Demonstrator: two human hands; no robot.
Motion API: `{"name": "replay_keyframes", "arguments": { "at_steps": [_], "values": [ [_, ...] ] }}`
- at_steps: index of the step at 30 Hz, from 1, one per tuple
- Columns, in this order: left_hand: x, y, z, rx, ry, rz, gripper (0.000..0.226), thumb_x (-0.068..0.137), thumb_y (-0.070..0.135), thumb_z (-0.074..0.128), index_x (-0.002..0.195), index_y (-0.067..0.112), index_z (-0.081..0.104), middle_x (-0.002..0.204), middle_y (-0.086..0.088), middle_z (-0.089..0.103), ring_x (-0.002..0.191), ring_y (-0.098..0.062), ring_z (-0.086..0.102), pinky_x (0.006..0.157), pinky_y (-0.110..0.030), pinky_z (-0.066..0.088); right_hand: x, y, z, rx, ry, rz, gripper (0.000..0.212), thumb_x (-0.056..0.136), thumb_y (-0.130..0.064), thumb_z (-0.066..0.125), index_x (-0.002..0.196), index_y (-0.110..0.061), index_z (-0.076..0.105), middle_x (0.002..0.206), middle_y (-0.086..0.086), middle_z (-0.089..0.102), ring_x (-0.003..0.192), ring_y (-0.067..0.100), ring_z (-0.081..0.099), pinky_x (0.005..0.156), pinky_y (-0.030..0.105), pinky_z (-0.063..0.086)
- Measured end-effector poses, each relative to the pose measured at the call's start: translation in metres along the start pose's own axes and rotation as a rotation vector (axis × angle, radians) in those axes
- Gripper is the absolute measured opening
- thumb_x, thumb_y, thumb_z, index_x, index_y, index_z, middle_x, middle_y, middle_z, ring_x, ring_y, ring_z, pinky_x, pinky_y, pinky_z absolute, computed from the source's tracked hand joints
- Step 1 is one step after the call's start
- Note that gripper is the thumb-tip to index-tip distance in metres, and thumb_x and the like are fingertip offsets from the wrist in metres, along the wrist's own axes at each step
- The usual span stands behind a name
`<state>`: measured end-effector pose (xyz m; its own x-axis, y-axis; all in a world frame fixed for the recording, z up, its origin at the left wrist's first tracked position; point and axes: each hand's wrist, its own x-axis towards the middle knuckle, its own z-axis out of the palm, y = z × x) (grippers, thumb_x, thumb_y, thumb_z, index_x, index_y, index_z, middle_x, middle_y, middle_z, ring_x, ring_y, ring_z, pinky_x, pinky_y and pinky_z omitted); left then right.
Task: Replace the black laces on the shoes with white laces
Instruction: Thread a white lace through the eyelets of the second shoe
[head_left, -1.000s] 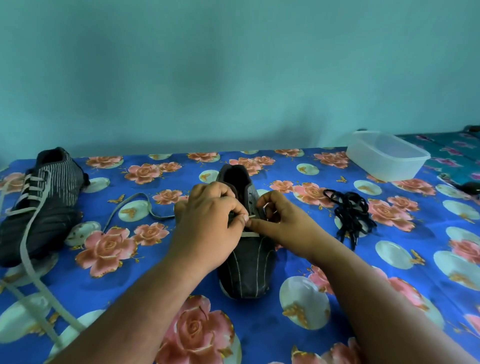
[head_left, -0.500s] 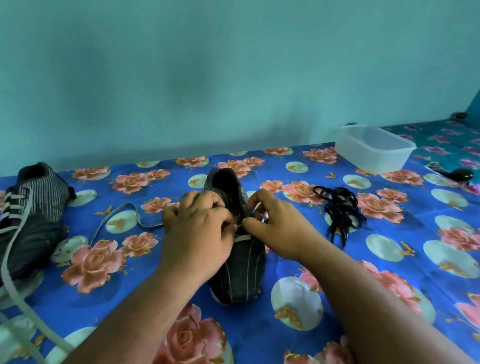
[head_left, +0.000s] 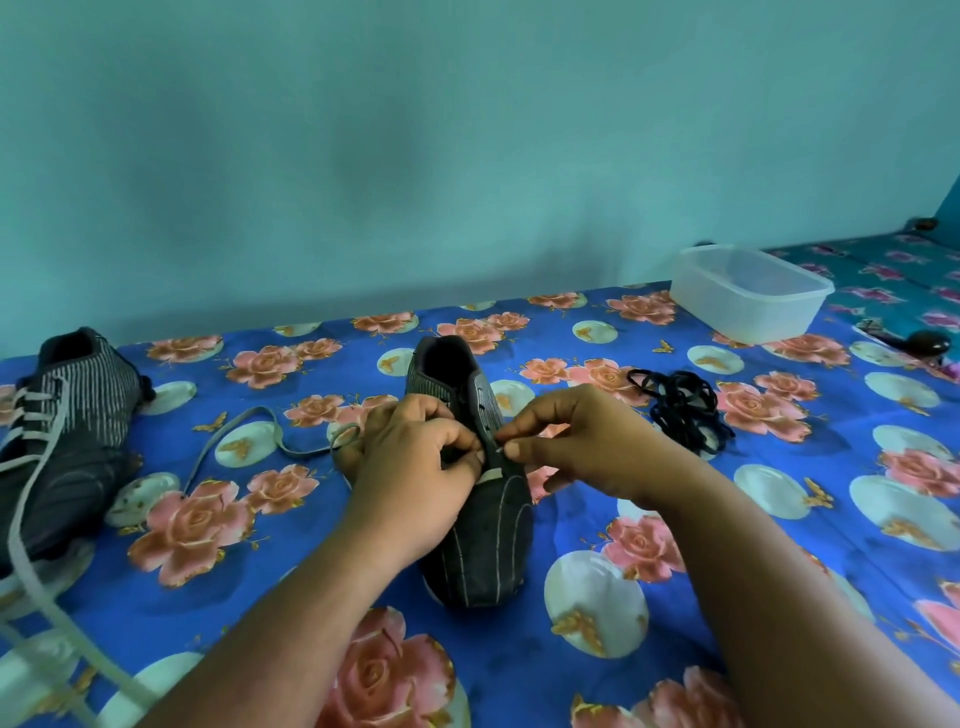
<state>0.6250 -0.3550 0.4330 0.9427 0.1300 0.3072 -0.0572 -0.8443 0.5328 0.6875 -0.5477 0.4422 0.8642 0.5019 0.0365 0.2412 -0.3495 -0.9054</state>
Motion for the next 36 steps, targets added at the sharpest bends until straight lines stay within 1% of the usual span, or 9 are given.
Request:
{"name": "replay_keyframes", "arguments": {
  "at_steps": [6,9,12,16,22,26,30,34,36],
  "values": [
    [0.001,-0.006,-0.001,-0.026,0.016,0.058,0.004,0.086,0.041,0.077,0.086,0.038,0.074,0.106,0.022,0.049,0.118,-0.013,0.041,0.097,-0.036,0.026,0.001,0.001,0.003,-0.110,0.061,-0.119,0.010,0.085,-0.014,0.083,0.082,-0.024,0.081,0.081,-0.009,0.077,0.065,0.003,0.065,0.067,0.021,0.052],
    [0.006,-0.019,-0.011,-0.109,0.024,0.199,0.031,0.080,0.057,0.070,0.109,0.044,0.068,0.120,0.020,0.046,0.122,-0.010,0.041,0.106,-0.048,0.036,0.000,0.000,-0.001,-0.043,0.058,-0.075,0.008,0.092,-0.011,0.074,0.086,-0.016,0.077,0.085,0.001,0.075,0.077,0.022,0.070,0.074,0.038,0.061],
    [0.010,-0.029,-0.019,-0.163,-0.144,0.195,0.080,0.078,0.081,0.055,0.150,0.049,0.037,0.160,0.024,0.019,0.149,-0.001,0.015,0.123,-0.042,0.020,0.001,0.000,-0.002,0.049,0.042,0.000,0.012,0.096,-0.009,0.067,0.087,-0.015,0.073,0.087,0.007,0.075,0.082,0.022,0.069,0.080,0.049,0.061],
    [0.009,-0.035,-0.015,-0.020,-0.338,0.154,0.115,0.066,0.094,0.038,0.160,0.044,-0.006,0.165,0.024,-0.019,0.150,0.006,-0.015,0.127,-0.041,0.003,0.004,0.003,-0.008,0.174,0.108,0.099,0.007,0.097,-0.008,0.063,0.097,-0.003,0.068,0.090,0.009,0.077,0.089,0.019,0.073,0.074,0.042,0.059],
    [0.010,-0.040,-0.016,-0.055,-0.343,0.155,0.113,0.072,0.092,0.048,0.159,0.045,-0.006,0.162,0.032,-0.018,0.146,0.012,-0.018,0.127,-0.034,0.001,0.009,0.012,-0.029,0.373,0.491,0.228,0.008,0.100,-0.012,0.058,0.096,-0.012,0.065,0.094,0.010,0.077,0.075,0.024,0.072,0.061,0.036,0.057],
    [0.010,-0.041,-0.021,-0.085,-0.438,0.168,0.116,0.070,0.085,0.055,0.157,0.048,-0.013,0.159,0.032,-0.027,0.139,0.019,-0.028,0.124,-0.028,-0.006,0.017,0.032,-0.046,0.136,0.777,0.241,0.009,0.099,-0.021,0.058,0.103,-0.015,0.064,0.095,0.008,0.073,0.069,0.022,0.067,0.060,0.038,0.058],
    [0.011,-0.045,-0.025,-0.098,-0.487,0.163,0.130,0.062,0.092,0.057,0.155,0.047,-0.022,0.159,0.028,-0.033,0.141,0.016,-0.029,0.127,-0.034,-0.006,0.016,0.034,-0.032,-0.332,0.566,-0.029,0.024,0.092,-0.036,0.073,0.113,-0.028,0.067,0.107,-0.009,0.064,0.097,0.014,0.058,0.081,0.031,0.045],
    [0.012,-0.048,-0.026,-0.055,-0.506,0.130,0.137,0.053,0.100,0.051,0.154,0.046,-0.025,0.158,0.027,-0.035,0.144,0.010,-0.030,0.128,-0.043,-0.004,0.009,0.022,-0.012,-0.296,0.072,-0.277,0.027,0.085,-0.053,0.076,0.104,-0.034,0.074,0.107,-0.018,0.069,0.113,0.003,0.056,0.093,0.019,0.039],
    [0.013,-0.048,-0.025,-0.049,-0.511,0.124,0.137,0.053,0.100,0.050,0.154,0.045,-0.025,0.158,0.027,-0.035,0.146,0.007,-0.029,0.128,-0.045,-0.003,0.010,0.025,-0.008,-0.355,0.018,-0.363,0.022,0.085,-0.052,0.076,0.098,-0.034,0.075,0.102,-0.018,0.070,0.112,0.010,0.057,0.099,0.028,0.039]
  ]
}}
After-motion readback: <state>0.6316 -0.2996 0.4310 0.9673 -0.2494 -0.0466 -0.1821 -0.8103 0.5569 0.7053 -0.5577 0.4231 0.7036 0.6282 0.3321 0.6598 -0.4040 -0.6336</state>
